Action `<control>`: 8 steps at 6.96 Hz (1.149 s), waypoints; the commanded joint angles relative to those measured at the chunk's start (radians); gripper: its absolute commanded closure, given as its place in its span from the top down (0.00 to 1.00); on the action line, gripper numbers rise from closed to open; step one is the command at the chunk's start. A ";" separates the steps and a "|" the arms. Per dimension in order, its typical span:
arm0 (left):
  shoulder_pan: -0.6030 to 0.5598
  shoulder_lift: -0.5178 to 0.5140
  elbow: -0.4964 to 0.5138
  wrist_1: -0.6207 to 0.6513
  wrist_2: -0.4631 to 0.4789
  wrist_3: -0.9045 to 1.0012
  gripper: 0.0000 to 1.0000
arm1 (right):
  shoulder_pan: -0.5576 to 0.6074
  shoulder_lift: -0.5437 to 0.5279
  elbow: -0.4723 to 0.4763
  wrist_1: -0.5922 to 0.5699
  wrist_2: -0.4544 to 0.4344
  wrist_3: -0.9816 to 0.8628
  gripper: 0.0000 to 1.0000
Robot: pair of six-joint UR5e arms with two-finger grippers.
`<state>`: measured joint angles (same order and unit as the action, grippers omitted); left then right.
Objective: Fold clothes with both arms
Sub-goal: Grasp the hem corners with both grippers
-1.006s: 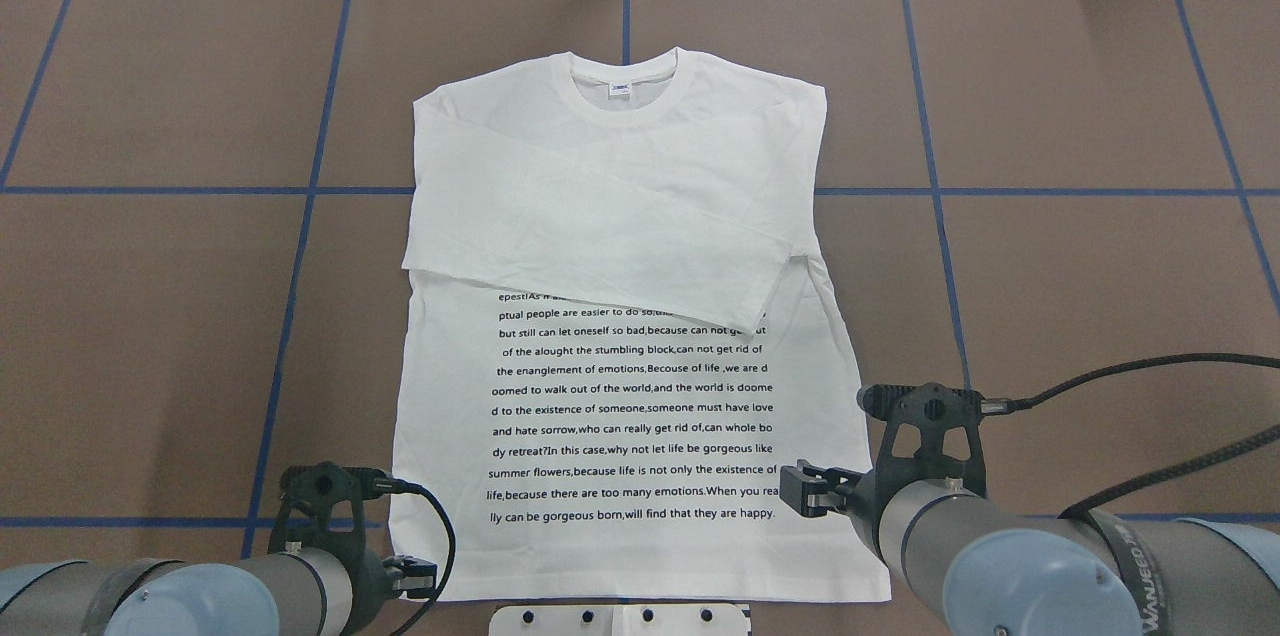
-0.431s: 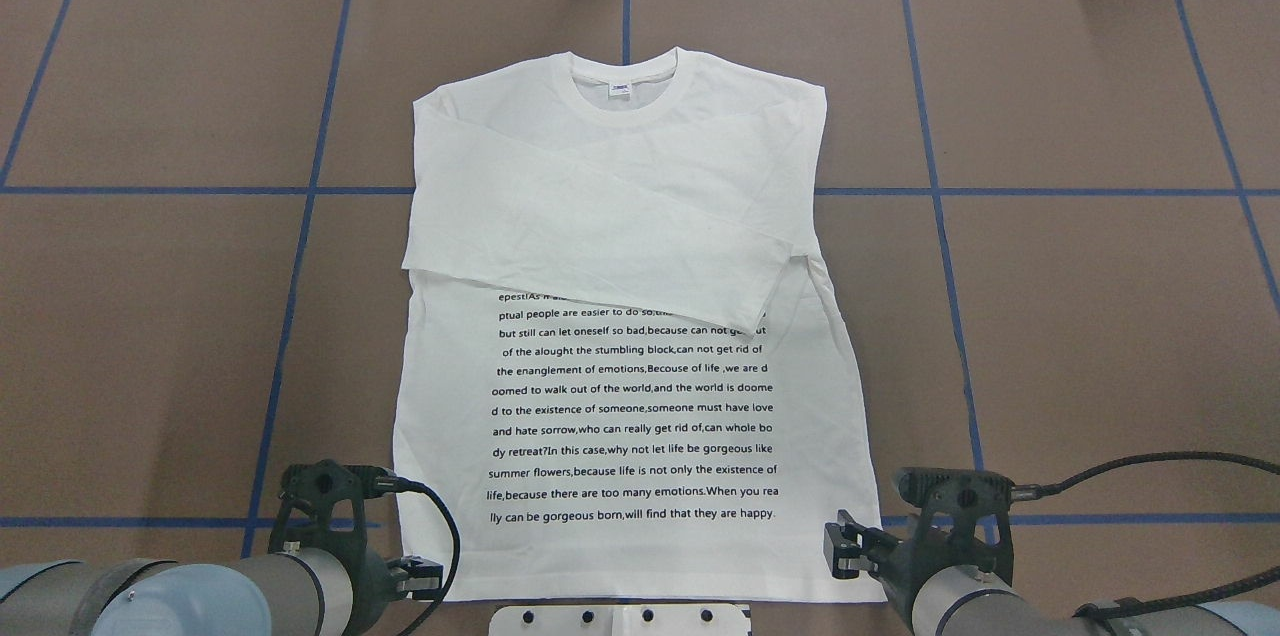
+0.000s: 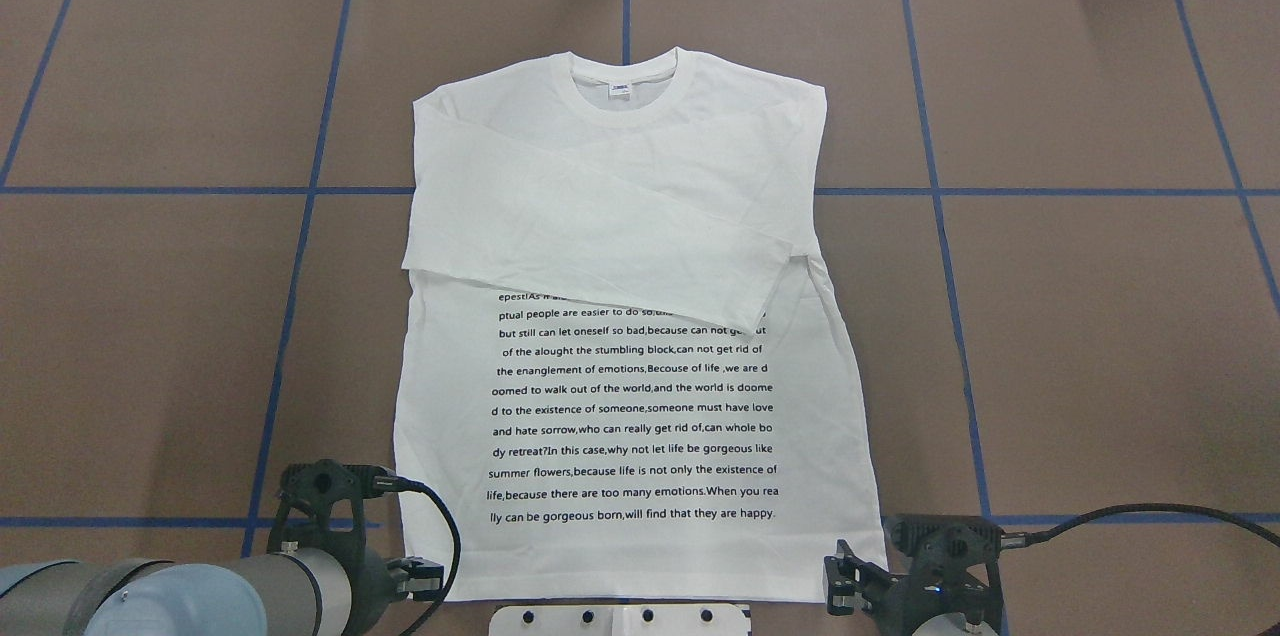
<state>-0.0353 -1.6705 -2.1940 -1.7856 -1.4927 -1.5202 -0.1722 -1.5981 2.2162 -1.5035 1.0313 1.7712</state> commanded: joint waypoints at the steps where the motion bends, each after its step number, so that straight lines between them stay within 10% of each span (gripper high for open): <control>1: 0.000 0.002 -0.013 0.000 -0.001 0.000 0.00 | -0.012 0.000 -0.021 0.000 -0.019 0.005 0.60; 8: -0.002 0.002 -0.026 0.000 -0.001 0.000 0.00 | -0.036 0.003 -0.055 0.000 -0.043 0.007 0.55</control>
<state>-0.0357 -1.6692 -2.2172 -1.7855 -1.4945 -1.5202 -0.2027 -1.5948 2.1615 -1.5046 0.9897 1.7778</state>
